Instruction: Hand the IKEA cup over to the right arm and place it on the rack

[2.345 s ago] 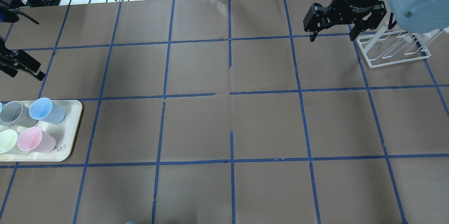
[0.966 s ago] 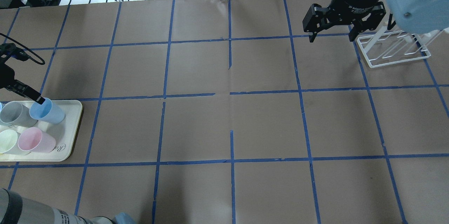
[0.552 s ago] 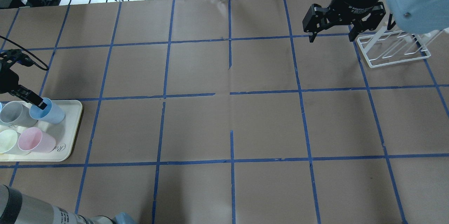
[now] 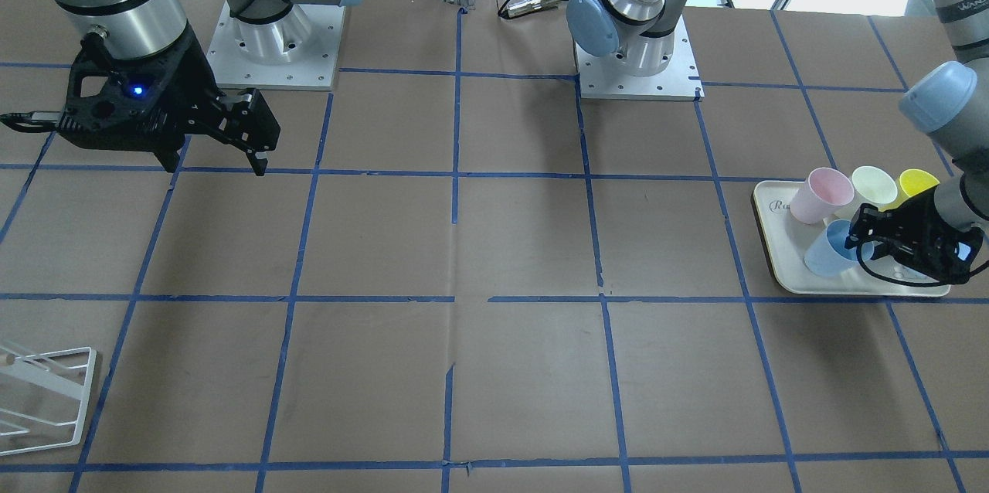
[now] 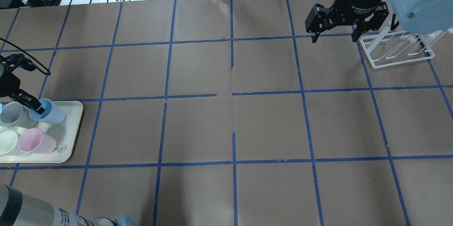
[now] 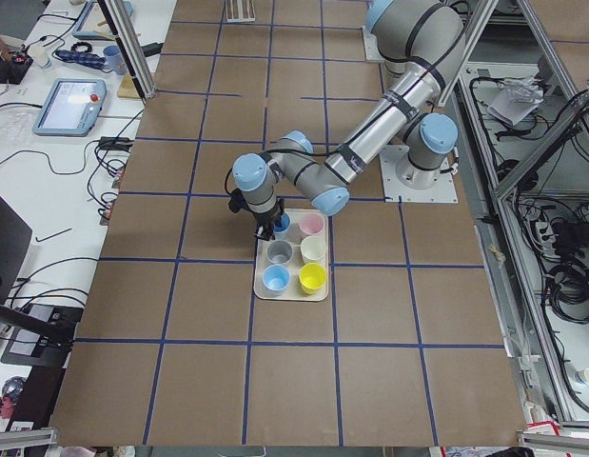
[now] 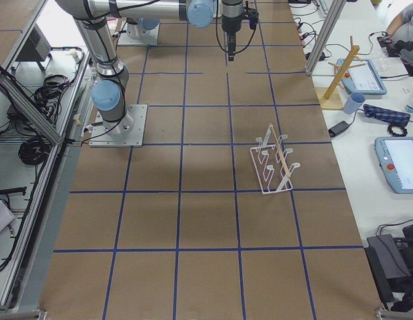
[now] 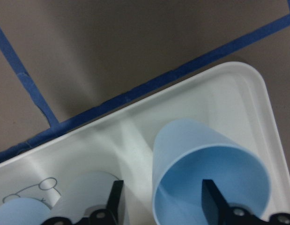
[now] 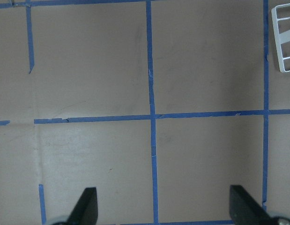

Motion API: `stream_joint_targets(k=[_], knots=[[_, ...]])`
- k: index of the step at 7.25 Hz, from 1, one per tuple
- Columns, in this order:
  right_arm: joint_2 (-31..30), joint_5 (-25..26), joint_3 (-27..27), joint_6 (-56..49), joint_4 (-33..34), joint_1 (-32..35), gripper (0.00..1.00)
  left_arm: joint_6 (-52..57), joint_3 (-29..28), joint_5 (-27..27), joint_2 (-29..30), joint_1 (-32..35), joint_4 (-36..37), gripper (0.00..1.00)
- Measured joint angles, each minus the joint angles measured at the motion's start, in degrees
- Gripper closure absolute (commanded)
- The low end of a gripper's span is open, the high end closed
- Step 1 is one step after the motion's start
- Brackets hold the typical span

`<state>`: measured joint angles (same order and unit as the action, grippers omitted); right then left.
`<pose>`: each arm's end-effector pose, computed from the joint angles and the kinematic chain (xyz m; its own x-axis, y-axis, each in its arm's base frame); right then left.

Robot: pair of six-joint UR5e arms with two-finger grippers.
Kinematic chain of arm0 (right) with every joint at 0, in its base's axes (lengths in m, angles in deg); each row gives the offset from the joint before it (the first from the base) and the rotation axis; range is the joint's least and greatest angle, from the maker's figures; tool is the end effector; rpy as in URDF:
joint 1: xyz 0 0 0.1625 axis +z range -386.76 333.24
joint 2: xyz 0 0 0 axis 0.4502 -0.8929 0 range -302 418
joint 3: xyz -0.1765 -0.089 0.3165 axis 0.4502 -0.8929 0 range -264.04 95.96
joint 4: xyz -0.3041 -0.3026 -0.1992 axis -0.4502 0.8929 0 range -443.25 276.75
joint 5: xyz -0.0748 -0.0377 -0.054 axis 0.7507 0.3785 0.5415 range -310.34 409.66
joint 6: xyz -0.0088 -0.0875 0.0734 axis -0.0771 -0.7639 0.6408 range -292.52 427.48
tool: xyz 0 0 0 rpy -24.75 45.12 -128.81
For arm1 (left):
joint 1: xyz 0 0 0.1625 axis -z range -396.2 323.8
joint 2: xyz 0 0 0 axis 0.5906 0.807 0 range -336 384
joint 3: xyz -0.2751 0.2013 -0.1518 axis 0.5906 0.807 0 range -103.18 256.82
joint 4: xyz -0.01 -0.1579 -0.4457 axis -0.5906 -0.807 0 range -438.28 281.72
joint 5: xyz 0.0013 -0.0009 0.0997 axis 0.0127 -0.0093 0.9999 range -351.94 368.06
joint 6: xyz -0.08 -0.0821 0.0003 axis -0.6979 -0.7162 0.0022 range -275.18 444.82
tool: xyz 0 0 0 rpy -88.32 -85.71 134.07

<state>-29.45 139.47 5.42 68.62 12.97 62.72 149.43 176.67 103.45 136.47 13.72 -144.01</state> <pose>0.1284 -0.5791 0.4124 -0.9996 0.0286 -0.0048 0.0289 0.9969 -0.0734 0.2983 -0.5448 0.1377 -0.9062 0.4139 0.0867 0.4225 0.8949 0.1440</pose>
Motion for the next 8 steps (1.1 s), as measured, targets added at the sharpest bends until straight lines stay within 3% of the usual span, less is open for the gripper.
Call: stream_joint_targets(k=[5, 8], knots=[[0.08, -0.06, 0.01, -0.06, 0.07, 0.0, 0.0, -4.52, -3.54, -2.46, -2.47, 2.74, -3.05, 1.0], [0.2, -0.1, 0.01, -0.47, 0.11, -0.15, 0.0, -19.53, -11.86, -7.77, -5.82, 10.96, -14.35, 1.0]])
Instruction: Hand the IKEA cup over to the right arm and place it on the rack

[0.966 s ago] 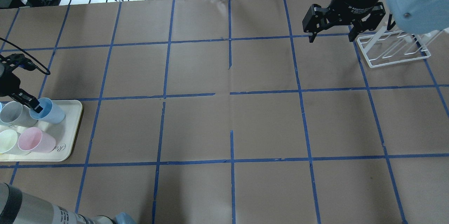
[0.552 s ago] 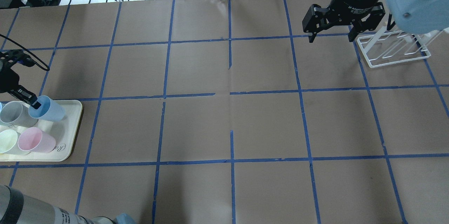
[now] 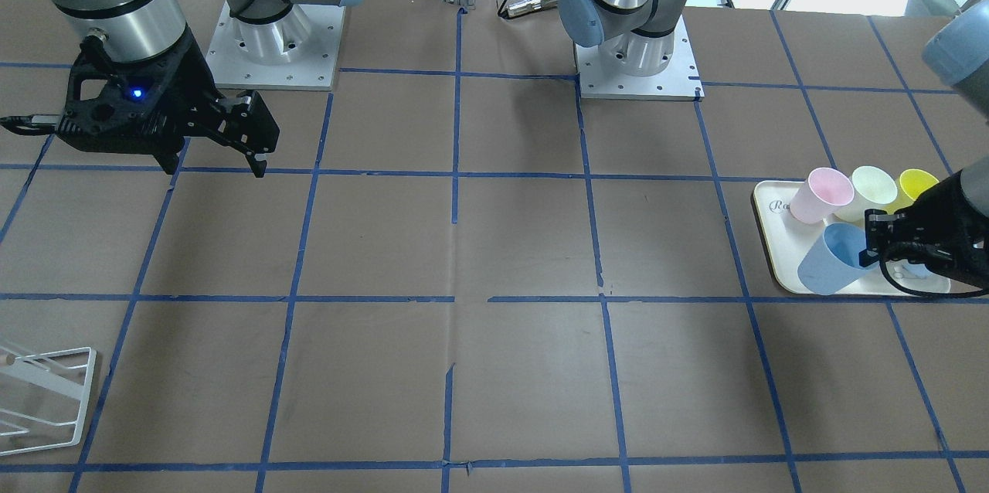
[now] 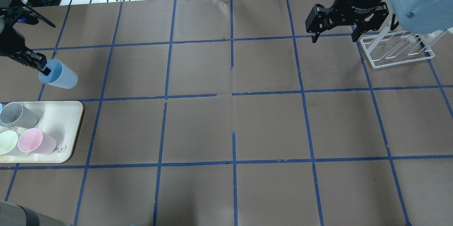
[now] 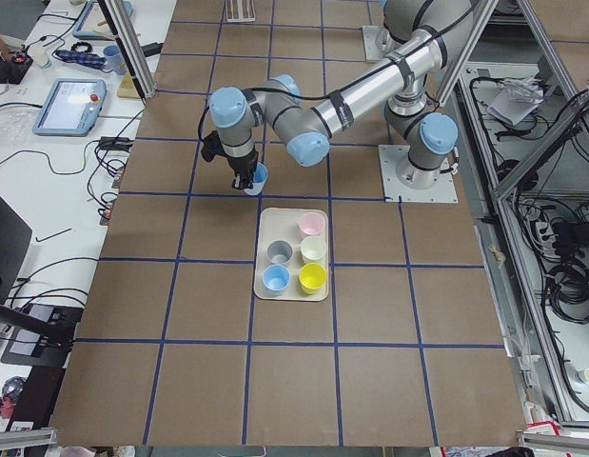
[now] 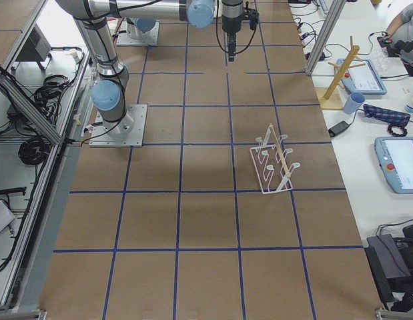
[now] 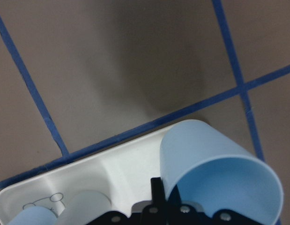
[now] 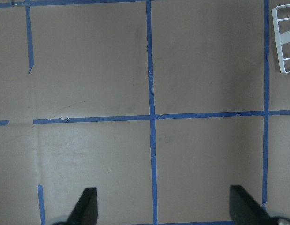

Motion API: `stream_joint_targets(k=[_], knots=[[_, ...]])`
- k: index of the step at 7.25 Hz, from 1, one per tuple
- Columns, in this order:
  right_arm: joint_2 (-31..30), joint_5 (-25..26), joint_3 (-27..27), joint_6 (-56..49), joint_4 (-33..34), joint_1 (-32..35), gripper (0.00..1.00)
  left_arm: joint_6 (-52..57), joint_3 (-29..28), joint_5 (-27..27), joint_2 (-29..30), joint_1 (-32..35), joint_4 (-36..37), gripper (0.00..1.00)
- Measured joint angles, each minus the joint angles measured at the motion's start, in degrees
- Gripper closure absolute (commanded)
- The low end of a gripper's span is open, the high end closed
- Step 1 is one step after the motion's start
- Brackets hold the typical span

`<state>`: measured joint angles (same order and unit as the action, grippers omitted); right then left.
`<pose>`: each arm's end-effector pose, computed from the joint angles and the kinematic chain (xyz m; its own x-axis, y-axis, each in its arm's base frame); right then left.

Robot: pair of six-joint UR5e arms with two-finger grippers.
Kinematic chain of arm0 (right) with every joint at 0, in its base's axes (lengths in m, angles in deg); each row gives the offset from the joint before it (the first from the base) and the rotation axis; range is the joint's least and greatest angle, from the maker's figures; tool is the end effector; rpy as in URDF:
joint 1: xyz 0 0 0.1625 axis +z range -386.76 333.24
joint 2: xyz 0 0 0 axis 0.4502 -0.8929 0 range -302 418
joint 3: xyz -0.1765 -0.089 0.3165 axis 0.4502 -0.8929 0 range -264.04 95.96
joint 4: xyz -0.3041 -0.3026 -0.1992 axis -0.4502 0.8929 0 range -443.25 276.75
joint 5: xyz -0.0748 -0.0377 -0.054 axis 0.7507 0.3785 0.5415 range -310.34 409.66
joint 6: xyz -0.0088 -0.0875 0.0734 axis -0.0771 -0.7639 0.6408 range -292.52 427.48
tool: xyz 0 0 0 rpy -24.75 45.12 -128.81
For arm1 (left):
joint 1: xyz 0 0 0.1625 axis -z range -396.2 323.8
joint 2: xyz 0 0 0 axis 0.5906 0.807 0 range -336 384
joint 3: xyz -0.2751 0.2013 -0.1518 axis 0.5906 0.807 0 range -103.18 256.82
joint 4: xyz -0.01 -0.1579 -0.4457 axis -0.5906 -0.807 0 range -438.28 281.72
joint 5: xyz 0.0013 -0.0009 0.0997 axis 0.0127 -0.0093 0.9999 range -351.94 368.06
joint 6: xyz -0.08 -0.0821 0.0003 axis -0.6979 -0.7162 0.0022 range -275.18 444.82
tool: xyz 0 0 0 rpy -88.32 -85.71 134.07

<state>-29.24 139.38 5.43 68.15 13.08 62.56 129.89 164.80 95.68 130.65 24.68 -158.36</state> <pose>0.1269 -0.5805 0.4104 -0.9997 0.0231 -0.0057 0.0235 0.9972 -0.0715 0.1889 -0.6228 0.2831 -0.9586 0.2709 0.0874 0.2742 0.9612 0.0286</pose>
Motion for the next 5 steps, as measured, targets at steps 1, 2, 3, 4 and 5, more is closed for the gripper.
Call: stream_joint_targets(k=[1, 2, 3, 4, 5], knots=[[0.09, -0.22, 0.0, -0.33, -0.05, -0.11, 0.0, -5.61, -1.73, -2.54, -1.0, 2.91, -3.14, 1.0], [0.12, -0.52, 0.0, -0.84, -0.08, -0.23, 0.0, -10.87, -2.34, -4.81, -1.73, 6.4, -4.5, 1.0], [0.14, -0.68, 0.0, -2.01, -0.1, -0.5, 0.0, -15.52, -2.28, -7.21, -2.2, 10.19, -5.0, 1.0], [0.1, -0.76, -0.02, -4.34, -0.05, -1.1, 0.0, -20.05, -1.93, -10.53, -2.58, 13.62, -5.23, 1.0], [0.01, -0.92, -0.05, -7.79, 0.24, -1.94, 0.0, -23.73, -1.59, -16.3, -3.13, 15.85, -6.36, 1.0]])
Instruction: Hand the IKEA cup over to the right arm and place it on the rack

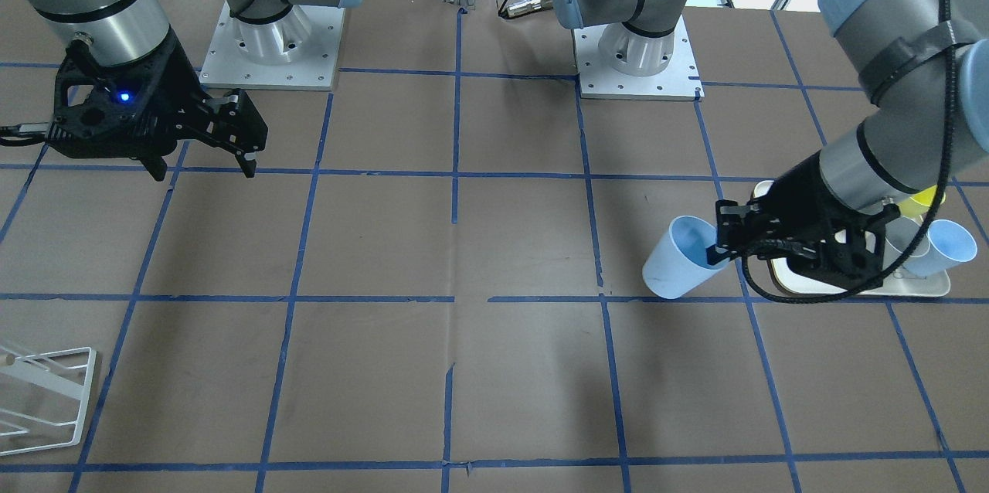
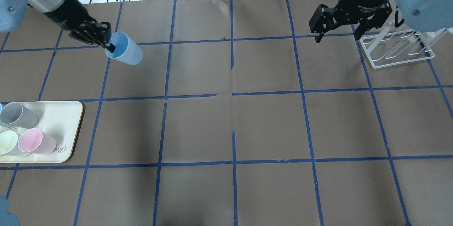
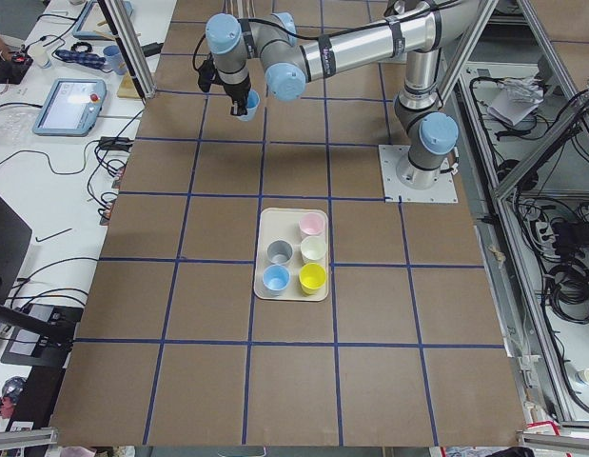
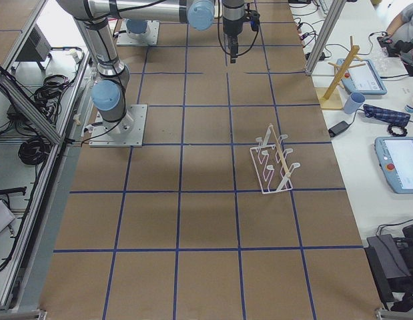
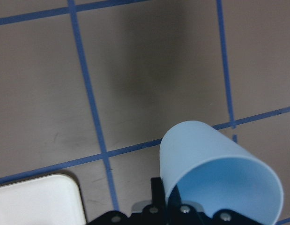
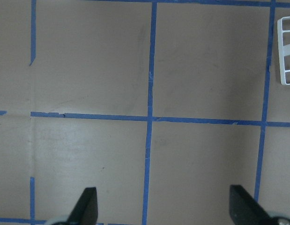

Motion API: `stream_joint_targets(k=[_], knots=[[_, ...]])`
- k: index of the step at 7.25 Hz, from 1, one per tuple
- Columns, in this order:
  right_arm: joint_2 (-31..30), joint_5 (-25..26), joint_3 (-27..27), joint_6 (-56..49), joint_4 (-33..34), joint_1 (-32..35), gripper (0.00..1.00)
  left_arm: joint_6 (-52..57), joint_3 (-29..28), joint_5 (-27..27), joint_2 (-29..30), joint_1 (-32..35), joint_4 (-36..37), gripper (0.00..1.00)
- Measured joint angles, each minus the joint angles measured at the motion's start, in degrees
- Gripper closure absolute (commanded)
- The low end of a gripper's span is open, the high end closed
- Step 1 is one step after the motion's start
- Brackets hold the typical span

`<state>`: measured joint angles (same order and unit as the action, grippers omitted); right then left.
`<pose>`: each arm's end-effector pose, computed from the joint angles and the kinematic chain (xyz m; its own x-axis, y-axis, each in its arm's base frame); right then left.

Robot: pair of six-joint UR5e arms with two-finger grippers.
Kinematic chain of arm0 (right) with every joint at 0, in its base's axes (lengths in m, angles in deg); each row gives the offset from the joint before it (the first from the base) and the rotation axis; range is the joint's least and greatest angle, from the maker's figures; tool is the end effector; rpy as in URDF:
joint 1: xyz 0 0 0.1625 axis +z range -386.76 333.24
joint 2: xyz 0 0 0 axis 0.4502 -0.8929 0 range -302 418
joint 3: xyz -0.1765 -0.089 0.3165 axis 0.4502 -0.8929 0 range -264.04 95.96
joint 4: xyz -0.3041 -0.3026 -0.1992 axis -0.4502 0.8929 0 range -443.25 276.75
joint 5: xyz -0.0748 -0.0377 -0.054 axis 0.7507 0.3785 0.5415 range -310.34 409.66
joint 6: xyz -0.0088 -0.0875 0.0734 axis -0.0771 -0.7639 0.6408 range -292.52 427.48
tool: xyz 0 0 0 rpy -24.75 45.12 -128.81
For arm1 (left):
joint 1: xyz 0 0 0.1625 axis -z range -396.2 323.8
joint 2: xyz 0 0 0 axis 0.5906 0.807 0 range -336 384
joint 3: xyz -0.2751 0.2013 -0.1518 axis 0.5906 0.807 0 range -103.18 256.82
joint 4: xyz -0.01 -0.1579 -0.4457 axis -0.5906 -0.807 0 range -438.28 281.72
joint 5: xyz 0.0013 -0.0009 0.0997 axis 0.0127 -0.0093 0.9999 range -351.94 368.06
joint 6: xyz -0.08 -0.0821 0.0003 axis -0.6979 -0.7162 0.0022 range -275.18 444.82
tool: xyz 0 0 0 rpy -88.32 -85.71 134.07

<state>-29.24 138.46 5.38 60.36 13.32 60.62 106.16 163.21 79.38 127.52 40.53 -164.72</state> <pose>0.1090 -0.5851 0.4114 -0.9968 -0.0798 -0.0112 -0.0786 0.9938 -0.0786 -0.0228 -0.6438 0.3283 -0.9342 0.1173 0.3368 0.1201 0.9927 -0.0129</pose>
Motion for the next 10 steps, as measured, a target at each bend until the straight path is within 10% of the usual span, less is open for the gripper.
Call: stream_joint_targets(k=[6, 10], knots=[[-0.25, -8.17, -0.03, -10.93, 0.22, -2.27, 0.0, -6.38, 10.38, -53.08, -5.03, 1.12, -15.25, 1.0], [-2.42, -18.97, -0.26, -35.94, 1.76, -2.45, 0.0, -5.47, 21.23, -61.58, -11.82, 2.71, -16.0, 1.0]])
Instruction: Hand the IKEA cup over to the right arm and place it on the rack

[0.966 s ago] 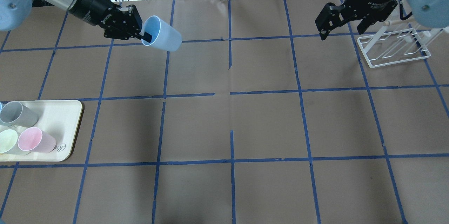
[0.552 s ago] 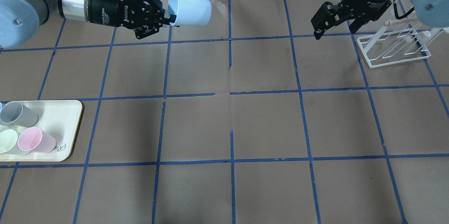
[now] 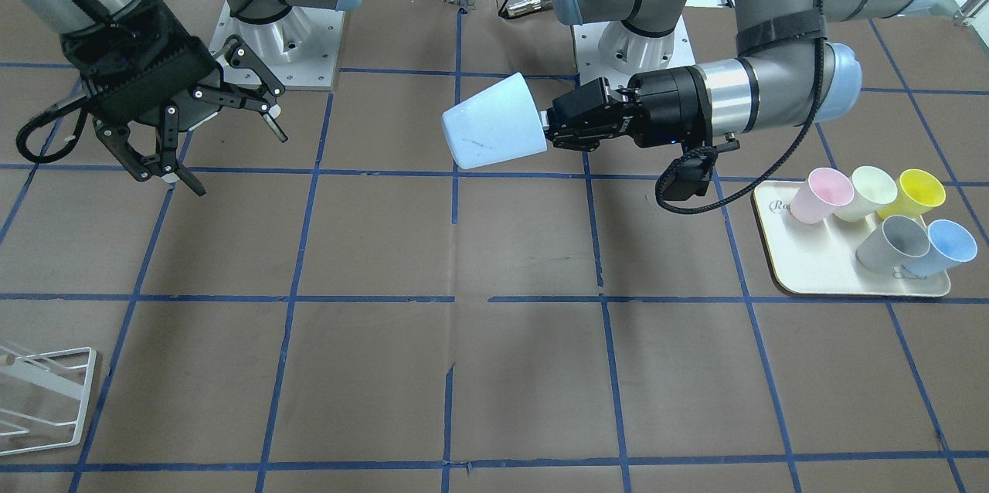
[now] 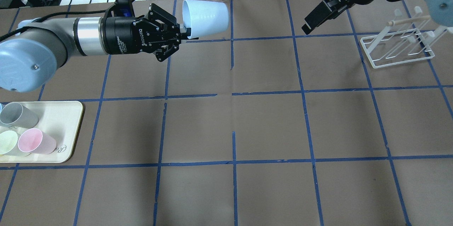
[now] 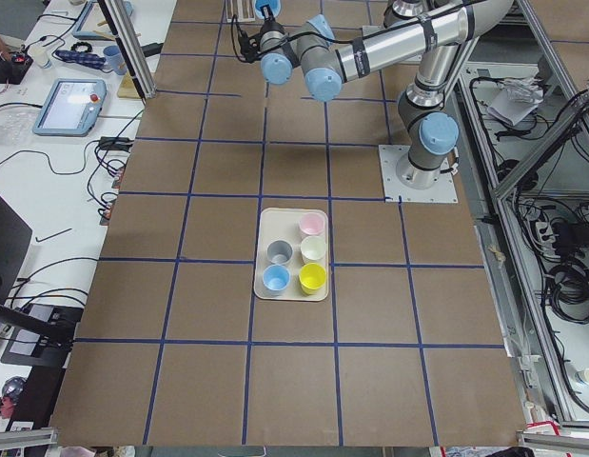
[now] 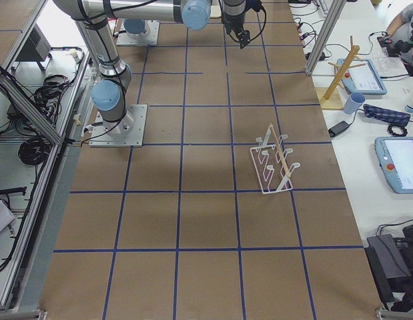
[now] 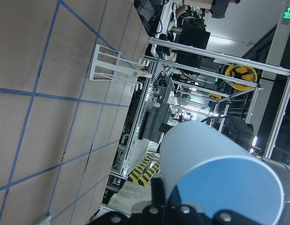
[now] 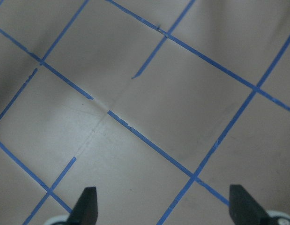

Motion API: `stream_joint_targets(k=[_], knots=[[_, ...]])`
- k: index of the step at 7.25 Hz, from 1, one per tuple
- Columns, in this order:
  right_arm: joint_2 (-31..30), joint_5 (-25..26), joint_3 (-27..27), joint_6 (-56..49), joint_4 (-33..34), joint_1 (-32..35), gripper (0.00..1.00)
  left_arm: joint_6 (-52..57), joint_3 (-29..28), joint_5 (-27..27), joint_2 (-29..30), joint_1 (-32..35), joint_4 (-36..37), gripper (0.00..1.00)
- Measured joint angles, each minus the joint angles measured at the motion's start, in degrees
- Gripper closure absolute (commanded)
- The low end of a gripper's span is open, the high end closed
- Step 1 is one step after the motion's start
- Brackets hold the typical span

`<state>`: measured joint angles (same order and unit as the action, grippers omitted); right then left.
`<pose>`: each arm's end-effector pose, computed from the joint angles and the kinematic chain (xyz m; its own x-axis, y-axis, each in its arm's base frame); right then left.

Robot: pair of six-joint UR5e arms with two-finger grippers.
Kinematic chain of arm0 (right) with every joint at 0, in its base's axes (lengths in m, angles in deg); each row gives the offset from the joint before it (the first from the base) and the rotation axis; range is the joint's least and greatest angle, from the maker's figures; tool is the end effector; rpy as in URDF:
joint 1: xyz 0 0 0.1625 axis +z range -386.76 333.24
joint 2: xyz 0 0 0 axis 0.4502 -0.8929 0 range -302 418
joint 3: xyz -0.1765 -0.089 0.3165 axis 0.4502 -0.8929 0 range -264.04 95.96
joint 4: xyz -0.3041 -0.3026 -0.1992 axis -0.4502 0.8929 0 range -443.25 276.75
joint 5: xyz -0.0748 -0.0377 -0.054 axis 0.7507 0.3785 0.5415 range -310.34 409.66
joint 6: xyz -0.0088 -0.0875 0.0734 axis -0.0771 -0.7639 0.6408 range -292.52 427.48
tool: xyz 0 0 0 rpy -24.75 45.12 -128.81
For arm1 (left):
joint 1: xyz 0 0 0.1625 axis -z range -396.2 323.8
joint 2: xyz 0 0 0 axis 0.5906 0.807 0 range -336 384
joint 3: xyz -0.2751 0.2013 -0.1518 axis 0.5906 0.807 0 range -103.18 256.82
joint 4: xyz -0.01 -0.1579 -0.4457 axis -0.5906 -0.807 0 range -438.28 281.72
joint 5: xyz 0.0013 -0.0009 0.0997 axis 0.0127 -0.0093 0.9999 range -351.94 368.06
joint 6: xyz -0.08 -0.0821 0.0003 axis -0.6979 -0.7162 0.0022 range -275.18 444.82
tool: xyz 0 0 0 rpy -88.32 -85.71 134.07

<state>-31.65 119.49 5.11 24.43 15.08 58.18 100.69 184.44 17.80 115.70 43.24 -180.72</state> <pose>0.1217 -0.5840 0.4486 -0.7461 -0.6500 -0.1441 -0.5778 0.7397 -0.3448 -0.1479 -0.5503 0.3164 -0.1111 -0.2918 0.9500 -0.1305 0.9519 0.2771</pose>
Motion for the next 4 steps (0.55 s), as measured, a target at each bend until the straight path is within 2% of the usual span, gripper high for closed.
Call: stream_joint_targets(k=[2, 4], knots=[[-1.96, -7.5, 1.0, -17.98, -0.15, -0.01, 0.0, -0.47, 2.42, -1.18, -2.3, 1.71, -0.03, 1.0], [-3.33, -15.34, 1.35, -31.19, -2.71, -0.15, 0.0, -1.35, 2.84, -2.8, -2.65, 3.31, -0.26, 1.0]])
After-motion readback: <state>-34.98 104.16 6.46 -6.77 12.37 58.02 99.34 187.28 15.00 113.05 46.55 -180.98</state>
